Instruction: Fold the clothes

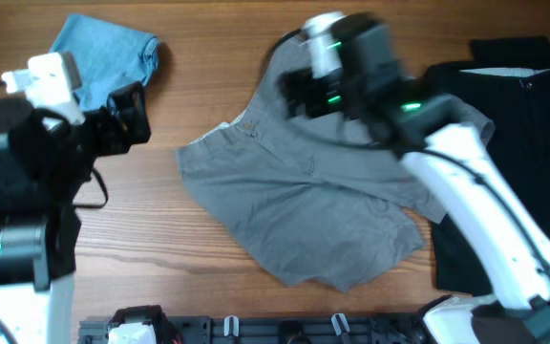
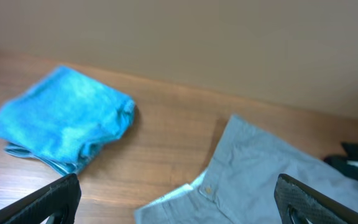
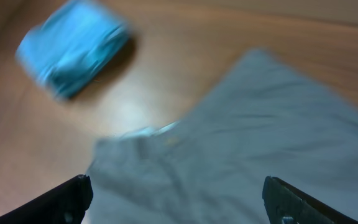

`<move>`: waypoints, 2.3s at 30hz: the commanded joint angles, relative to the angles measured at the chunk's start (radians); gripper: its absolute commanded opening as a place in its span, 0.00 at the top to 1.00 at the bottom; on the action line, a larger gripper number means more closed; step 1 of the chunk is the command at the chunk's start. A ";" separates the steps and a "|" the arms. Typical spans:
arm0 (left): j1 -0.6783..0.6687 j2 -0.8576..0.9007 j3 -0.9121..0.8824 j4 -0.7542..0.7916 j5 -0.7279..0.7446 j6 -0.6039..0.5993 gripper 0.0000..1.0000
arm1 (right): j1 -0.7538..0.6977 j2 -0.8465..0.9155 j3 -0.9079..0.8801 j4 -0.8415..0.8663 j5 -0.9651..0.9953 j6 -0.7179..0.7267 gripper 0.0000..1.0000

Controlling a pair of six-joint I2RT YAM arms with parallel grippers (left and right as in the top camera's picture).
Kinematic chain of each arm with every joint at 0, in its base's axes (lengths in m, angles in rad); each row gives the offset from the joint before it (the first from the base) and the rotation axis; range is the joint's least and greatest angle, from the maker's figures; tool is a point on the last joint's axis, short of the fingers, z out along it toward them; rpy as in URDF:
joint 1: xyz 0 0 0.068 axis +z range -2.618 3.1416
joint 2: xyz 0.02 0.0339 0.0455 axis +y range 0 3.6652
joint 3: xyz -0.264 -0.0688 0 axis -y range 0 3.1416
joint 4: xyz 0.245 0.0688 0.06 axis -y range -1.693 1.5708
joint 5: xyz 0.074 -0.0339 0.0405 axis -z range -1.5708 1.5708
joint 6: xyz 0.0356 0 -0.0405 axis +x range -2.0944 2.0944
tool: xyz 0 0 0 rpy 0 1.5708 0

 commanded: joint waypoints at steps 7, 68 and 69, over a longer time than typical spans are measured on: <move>-0.171 0.443 0.014 0.143 0.063 -0.003 0.00 | -0.342 -0.119 0.026 -0.185 -0.233 0.077 0.09; -0.001 1.115 0.014 0.311 -0.235 -0.030 0.96 | -0.388 -0.052 -0.045 -0.377 -0.035 0.074 0.13; 0.021 1.115 0.014 0.309 -0.235 -0.049 0.96 | -0.388 -0.041 -0.064 -0.375 -0.014 0.077 0.13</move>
